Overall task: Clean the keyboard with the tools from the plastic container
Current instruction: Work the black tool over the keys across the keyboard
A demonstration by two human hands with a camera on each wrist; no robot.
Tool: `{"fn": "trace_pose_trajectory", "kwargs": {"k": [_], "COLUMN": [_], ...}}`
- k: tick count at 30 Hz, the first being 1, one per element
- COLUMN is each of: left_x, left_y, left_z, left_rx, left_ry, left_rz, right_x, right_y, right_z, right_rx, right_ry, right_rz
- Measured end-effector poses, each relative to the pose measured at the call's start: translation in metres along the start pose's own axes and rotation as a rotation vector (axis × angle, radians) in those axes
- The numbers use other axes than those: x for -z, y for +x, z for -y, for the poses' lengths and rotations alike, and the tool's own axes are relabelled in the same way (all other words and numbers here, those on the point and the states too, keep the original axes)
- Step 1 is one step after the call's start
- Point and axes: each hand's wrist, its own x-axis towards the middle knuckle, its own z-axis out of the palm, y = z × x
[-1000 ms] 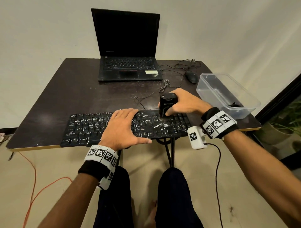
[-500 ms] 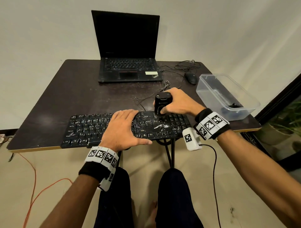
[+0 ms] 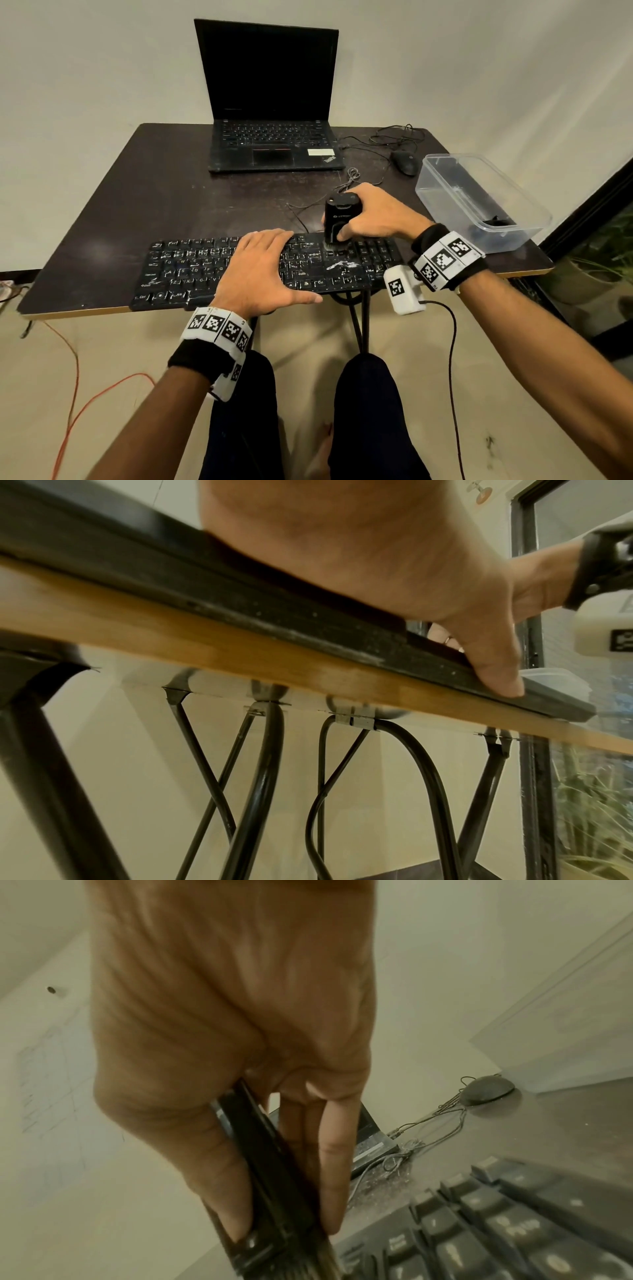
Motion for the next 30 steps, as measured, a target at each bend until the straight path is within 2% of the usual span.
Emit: {"fn": "trace_pose_trajectory", "kwargs": {"k": [1,4,9,12,16,20,24,28,30], "left_x": [0.0007,0.0016,0.0005,0.0014,0.0020,0.0038,0.0044,0.0047,0.0058], "left_y": [-0.0002,-0.0006,-0.0004,-0.0008,-0.0009,-0.0014,-0.0008,-0.0018,-0.0016], "left_z": [-0.0001,0.0006,0.0000,0.0004,-0.0009,-0.0016,-0.0011,-0.0003,-0.0004], "left_rx": [0.000,0.001,-0.002,-0.002,0.004,0.008,0.005,0.009,0.007], "left_ry": [0.001,0.003,-0.003,-0.002,-0.007,-0.011,-0.021,-0.030,-0.031], "left_rz": [0.004,0.003,0.002,0.000,0.002,0.013,0.010,0.007,0.004], "right_x": [-0.0018,-0.0006,-0.0007,0.0001,-0.0012,-0.0017,-0.0008,-0.0052,-0.0036], "right_y": [0.0004,-0.0010,0.0054,0.0022,0.0038,-0.0001,-0.0011,-0.0034,0.0015], "right_z": [-0.0006,0.0005,-0.0011,0.0002,-0.0012,-0.0005,0.0006,-0.0012,-0.0061], "right_rx": [0.007,-0.027,-0.056,-0.049,-0.071,-0.070,-0.100,-0.094,-0.134], "right_ry": [0.003,0.030,0.017,0.048,0.055,0.062,0.049,0.079,0.093], "right_rz": [-0.011,0.091,0.009,0.098,-0.004,0.084,-0.038,0.073,0.016]}}
